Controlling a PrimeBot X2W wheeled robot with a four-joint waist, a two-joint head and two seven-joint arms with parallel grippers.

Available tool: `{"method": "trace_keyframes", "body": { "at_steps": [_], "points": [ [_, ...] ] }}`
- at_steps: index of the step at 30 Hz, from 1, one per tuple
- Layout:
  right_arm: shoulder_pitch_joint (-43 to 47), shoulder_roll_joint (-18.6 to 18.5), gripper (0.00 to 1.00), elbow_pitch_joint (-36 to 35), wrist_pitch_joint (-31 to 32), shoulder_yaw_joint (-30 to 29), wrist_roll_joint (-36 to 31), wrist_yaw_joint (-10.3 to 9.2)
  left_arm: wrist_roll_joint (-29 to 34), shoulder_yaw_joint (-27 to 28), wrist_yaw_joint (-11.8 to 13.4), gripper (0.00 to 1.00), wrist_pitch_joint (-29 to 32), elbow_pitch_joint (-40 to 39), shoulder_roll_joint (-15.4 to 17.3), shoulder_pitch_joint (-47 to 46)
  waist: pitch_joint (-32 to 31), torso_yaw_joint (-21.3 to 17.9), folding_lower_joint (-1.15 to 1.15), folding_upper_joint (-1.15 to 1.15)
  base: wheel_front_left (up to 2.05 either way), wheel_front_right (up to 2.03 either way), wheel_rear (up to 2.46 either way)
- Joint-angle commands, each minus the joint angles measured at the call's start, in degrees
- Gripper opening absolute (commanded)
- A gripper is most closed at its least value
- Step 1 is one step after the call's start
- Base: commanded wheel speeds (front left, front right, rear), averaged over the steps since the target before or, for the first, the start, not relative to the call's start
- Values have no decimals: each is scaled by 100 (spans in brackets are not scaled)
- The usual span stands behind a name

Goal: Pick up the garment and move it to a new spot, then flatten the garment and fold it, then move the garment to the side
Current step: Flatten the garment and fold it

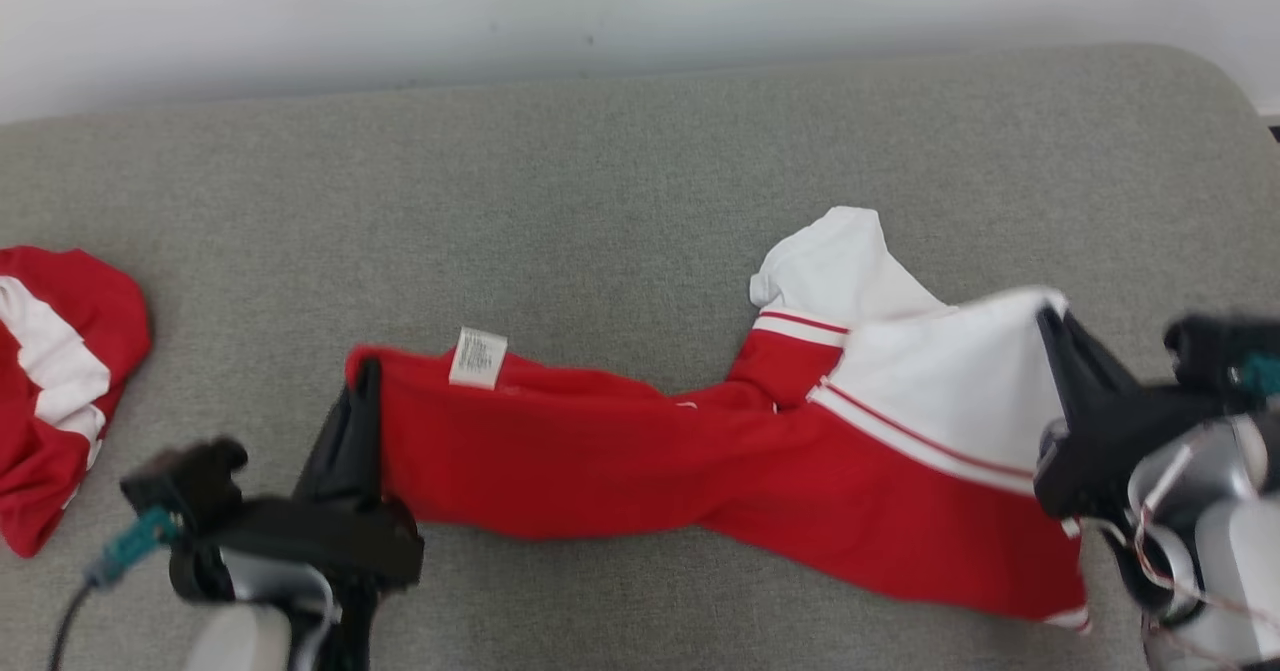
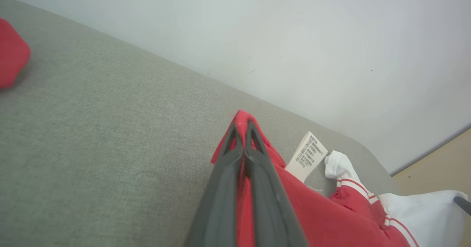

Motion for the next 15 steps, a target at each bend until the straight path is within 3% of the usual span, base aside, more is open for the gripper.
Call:
{"method": "trace_keyframes", "body": {
  "at_steps": [1, 7, 11, 15],
  "points": [
    [-208, -119, 0, 13, 15, 105, 32, 17, -33, 36, -47, 0, 76, -3, 87, -188, 120, -59, -1, -2, 0, 0, 0],
    [-1890, -759, 0, 654, 152, 1273, 387, 15, -429, 166, -158, 0, 879, 293, 380, -1572, 651, -214, -1, -2, 0, 0, 0],
    [-3164, -1081, 0, 1206, 60, 1874, 610, 15, -854, 444, -43, 0, 1198, 552, 324, -2684, 1084, -253, -1, -2, 0, 0, 0],
    [-4576, -1190, 0, 1611, -380, 2192, 568, 12, -860, 605, 91, 0, 1246, 818, 474, -3818, 1521, -329, -1, -2, 0, 0, 0]
  ]
}}
